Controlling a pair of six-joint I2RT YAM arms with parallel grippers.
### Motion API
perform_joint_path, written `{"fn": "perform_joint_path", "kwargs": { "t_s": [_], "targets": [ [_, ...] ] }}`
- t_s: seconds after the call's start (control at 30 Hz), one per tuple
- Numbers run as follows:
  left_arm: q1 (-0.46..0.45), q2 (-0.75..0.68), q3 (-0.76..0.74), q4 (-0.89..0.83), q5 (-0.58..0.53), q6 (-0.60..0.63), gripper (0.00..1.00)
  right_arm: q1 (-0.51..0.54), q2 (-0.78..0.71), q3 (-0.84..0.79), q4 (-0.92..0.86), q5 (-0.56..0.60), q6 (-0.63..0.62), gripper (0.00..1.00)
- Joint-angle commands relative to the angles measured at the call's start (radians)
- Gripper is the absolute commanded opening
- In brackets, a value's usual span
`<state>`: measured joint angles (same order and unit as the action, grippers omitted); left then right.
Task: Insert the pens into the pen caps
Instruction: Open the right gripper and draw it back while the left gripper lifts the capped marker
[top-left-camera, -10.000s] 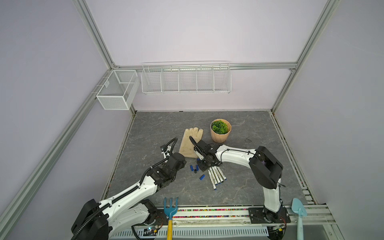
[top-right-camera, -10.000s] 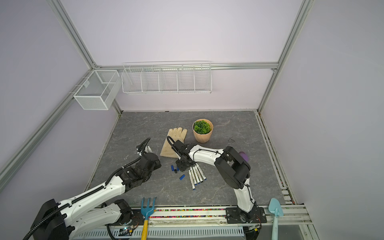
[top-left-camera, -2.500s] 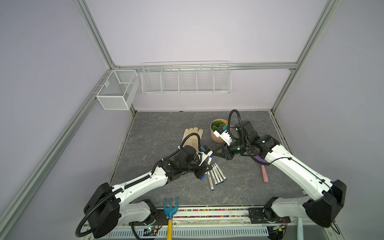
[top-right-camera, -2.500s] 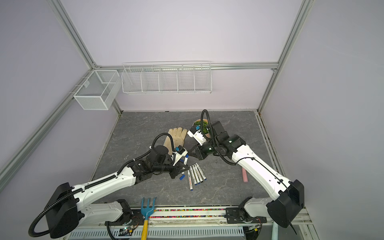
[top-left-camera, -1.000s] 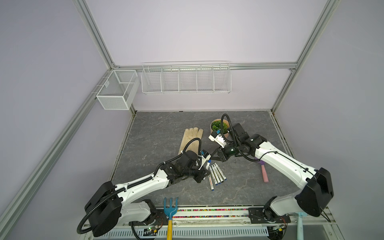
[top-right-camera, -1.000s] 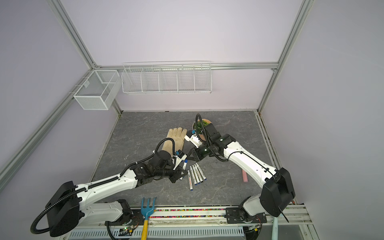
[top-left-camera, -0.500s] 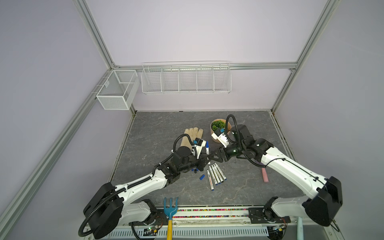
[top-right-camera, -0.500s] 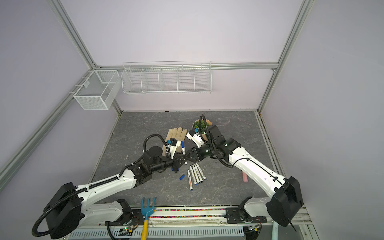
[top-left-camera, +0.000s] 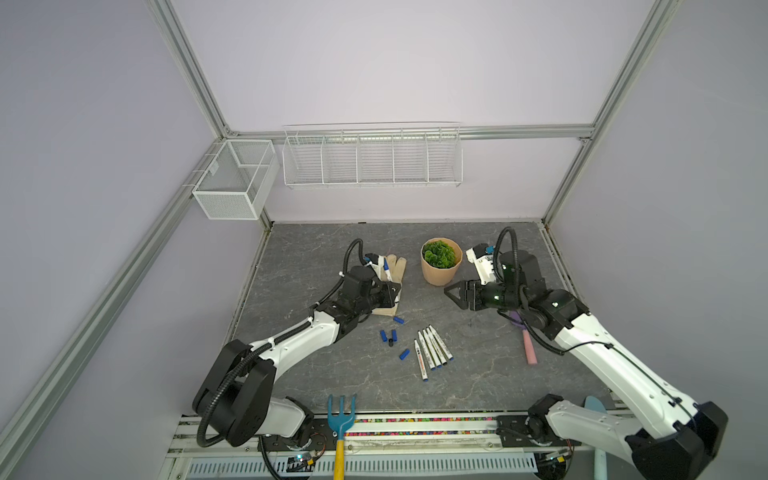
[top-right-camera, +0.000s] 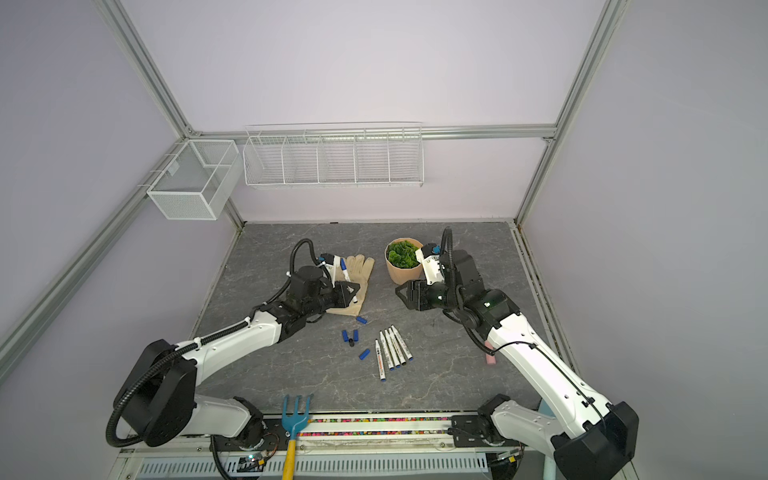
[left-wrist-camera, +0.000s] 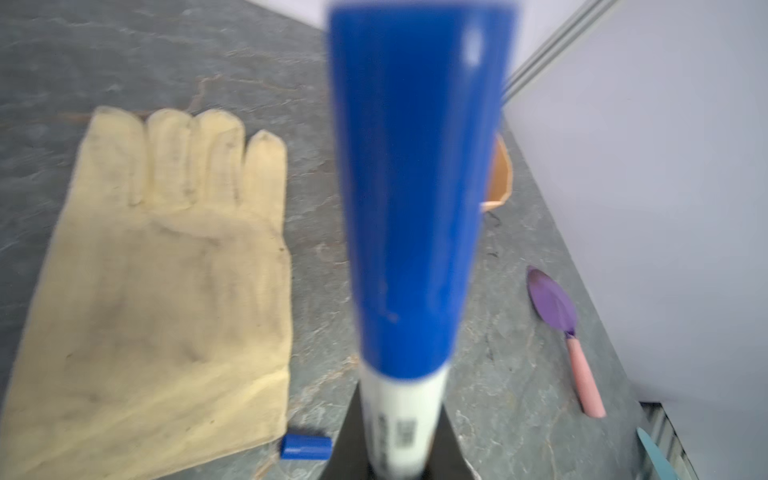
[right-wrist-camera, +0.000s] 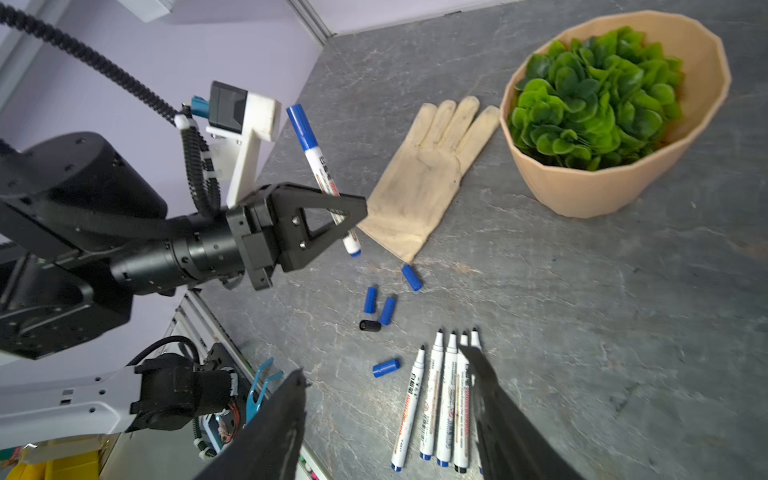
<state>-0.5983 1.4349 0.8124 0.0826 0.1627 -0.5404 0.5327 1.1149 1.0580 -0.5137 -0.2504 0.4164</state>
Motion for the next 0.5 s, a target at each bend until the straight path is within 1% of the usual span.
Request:
{"fn": "perform_joint_path", "kwargs": {
  "t_s": [0.0,0.07,0.13,0.27,0.37,0.47],
  "targets": [
    [0.058,0.071,0.059,-0.162,-0.058,-0.035,0.0,-0.007,-0.01,-0.014,-0.039,0.052,0.012,0.64],
    [0.088,0.128,0.096,-0.208,-0.042,-0.035,0.0,-0.009,-0.011,-0.015,-0.041,0.054,0.01,0.64],
    [0.107,0.191,0.146,-0.268,-0.028,-0.007,0.0,-0.011,-0.008,-0.015,-0.041,0.051,0.008,0.64],
    [0.115,0.301,0.223,-0.337,-0.05,0.02,0.0,-0.01,0.009,-0.018,-0.052,0.037,-0.012,0.63],
    [0.115,0.359,0.276,-0.395,-0.083,0.025,0.1,-0.009,0.029,-0.021,-0.078,0.045,-0.028,0.63],
    [0.115,0.384,0.315,-0.444,-0.118,0.033,0.25,-0.008,0.039,-0.047,-0.074,0.037,-0.023,0.63]
  ]
}}
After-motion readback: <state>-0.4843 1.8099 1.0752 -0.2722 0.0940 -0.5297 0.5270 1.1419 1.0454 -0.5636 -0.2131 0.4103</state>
